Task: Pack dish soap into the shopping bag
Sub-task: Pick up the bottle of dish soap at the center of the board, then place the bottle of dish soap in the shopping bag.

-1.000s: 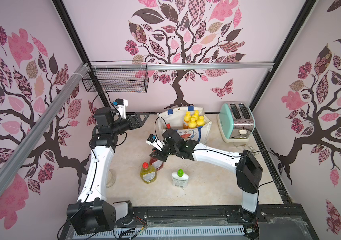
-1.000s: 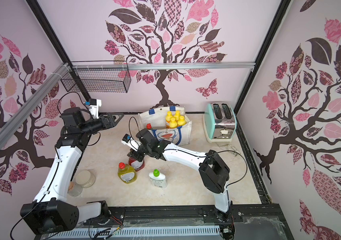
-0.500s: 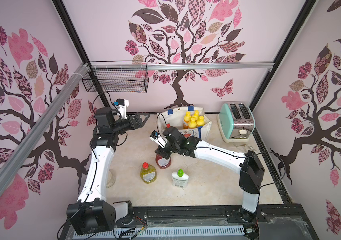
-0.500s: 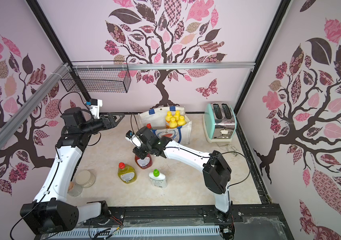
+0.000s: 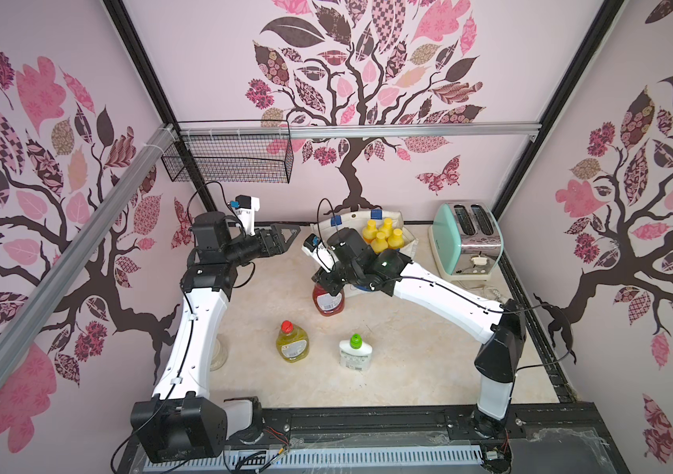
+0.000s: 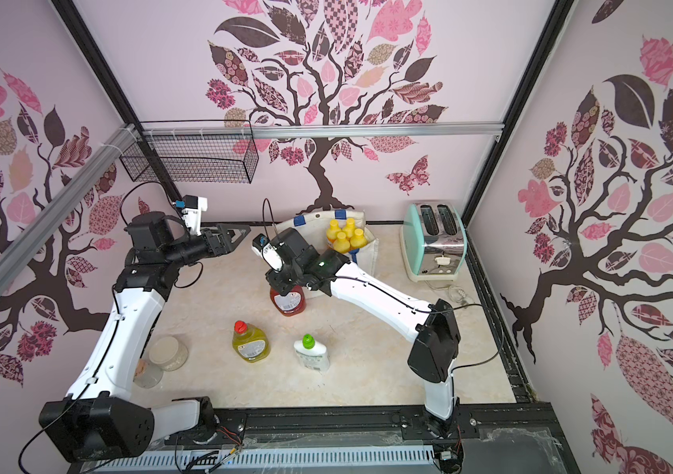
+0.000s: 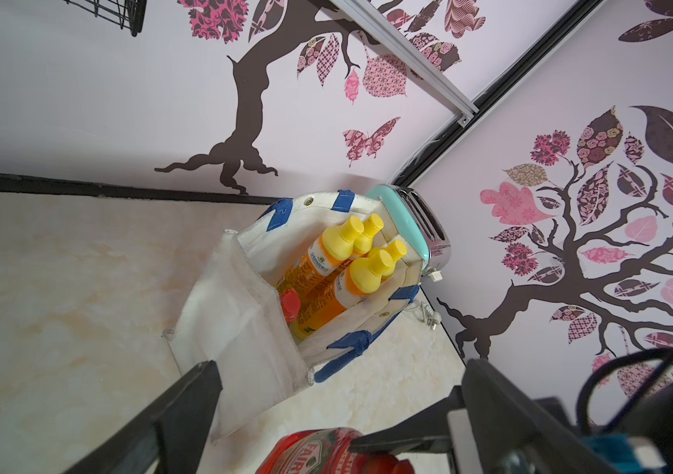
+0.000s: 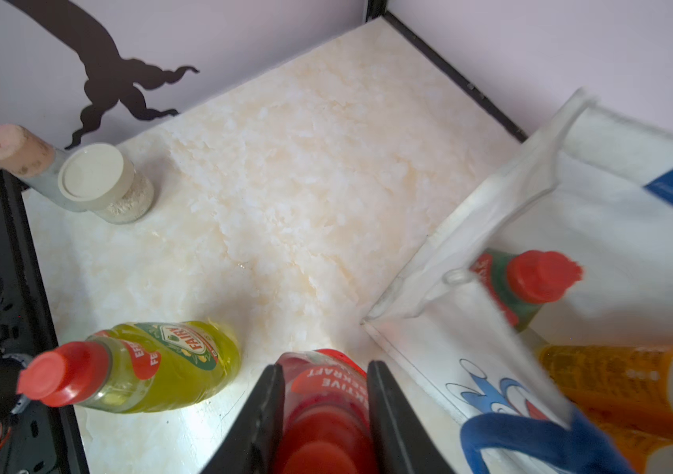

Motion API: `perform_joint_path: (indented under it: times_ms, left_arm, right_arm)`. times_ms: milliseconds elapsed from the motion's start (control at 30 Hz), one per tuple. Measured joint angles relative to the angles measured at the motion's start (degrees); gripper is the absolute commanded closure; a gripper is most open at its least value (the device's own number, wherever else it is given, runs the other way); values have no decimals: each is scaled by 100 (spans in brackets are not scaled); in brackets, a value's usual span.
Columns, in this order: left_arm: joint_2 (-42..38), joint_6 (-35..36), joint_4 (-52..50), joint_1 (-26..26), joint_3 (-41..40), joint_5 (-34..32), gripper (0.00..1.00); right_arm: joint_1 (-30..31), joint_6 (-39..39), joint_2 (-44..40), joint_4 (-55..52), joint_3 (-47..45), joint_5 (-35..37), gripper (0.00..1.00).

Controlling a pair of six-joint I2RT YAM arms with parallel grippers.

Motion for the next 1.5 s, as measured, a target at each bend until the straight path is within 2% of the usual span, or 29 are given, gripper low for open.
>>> perform_joint_path:
  times_ms: [367,600,1100,1500]
  left_arm:
    - [7,48,-131,-85,2,-66,2]
    - [46,116,-195,-160,59,-131,2]
    - [197,140,-216,-369,131,-199,2]
    - [240,190,-291,-444,227,-286,2]
  right_arm:
    - [-503,295,411,-918,2135,109,100]
    - [-566,295,826,-1357,3115,219,100]
    - [-610,315,844,-1355,3665,402,100]
    - [-824,79,804,-1126,3696,723,100]
